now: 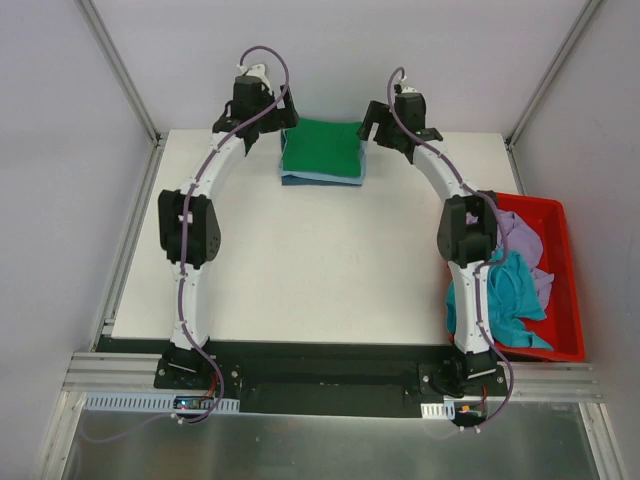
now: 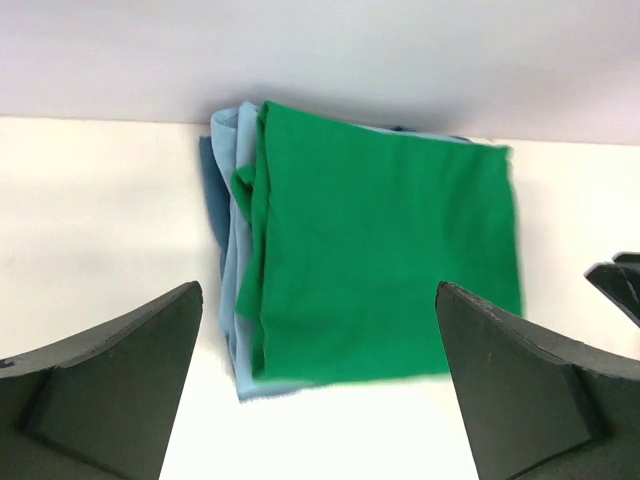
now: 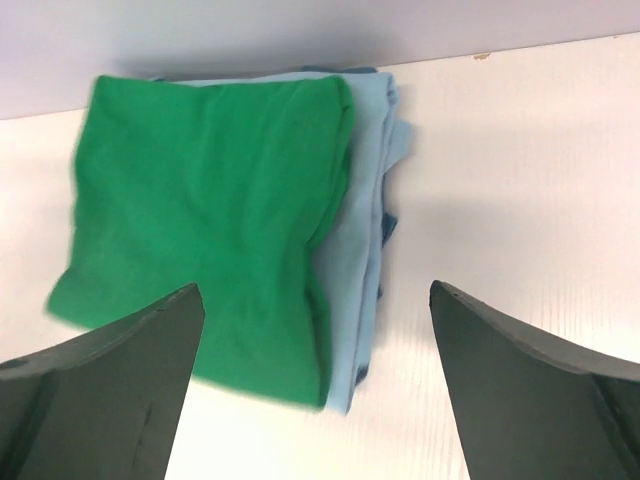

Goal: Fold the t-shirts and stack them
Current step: Put the neatly folded tshirt into the corner of the board with both arms

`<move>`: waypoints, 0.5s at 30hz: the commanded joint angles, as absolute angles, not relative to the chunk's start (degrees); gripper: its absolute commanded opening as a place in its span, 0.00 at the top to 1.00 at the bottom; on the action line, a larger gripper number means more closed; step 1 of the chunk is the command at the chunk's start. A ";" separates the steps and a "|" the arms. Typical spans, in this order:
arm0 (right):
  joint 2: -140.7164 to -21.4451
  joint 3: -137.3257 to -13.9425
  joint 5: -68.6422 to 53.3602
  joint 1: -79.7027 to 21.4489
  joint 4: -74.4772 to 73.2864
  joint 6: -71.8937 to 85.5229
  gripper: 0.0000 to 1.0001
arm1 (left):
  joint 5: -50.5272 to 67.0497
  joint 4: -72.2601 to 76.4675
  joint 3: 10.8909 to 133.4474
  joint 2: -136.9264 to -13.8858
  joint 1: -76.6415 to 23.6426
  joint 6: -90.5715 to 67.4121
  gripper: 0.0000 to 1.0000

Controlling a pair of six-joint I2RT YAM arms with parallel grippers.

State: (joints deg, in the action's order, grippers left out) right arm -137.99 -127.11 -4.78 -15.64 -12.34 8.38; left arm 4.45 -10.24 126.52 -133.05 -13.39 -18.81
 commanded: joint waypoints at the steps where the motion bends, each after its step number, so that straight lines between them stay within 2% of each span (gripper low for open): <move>1: -120.26 -118.42 -7.64 -17.14 -12.13 7.47 0.04 | 7.64 -8.09 112.38 -110.87 -13.01 -19.77 0.01; 4: -110.86 -107.09 -9.67 -18.36 -11.78 5.20 0.04 | 9.31 -8.00 99.64 -99.09 -13.01 -20.48 0.01; 7: -101.37 -89.87 -6.51 -19.60 -9.94 3.43 0.04 | 9.58 -7.91 83.28 -85.57 -13.36 -22.93 0.01; 15: -71.22 -47.76 -2.11 -23.29 2.10 5.00 0.04 | 1.41 -5.71 44.25 -61.54 -14.68 -34.00 0.01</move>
State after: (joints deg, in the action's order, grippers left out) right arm -82.04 -61.63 -5.39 -21.56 -3.99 5.21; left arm 5.54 -4.84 58.43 -66.00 -13.96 -26.79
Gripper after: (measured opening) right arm 0.961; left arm 0.990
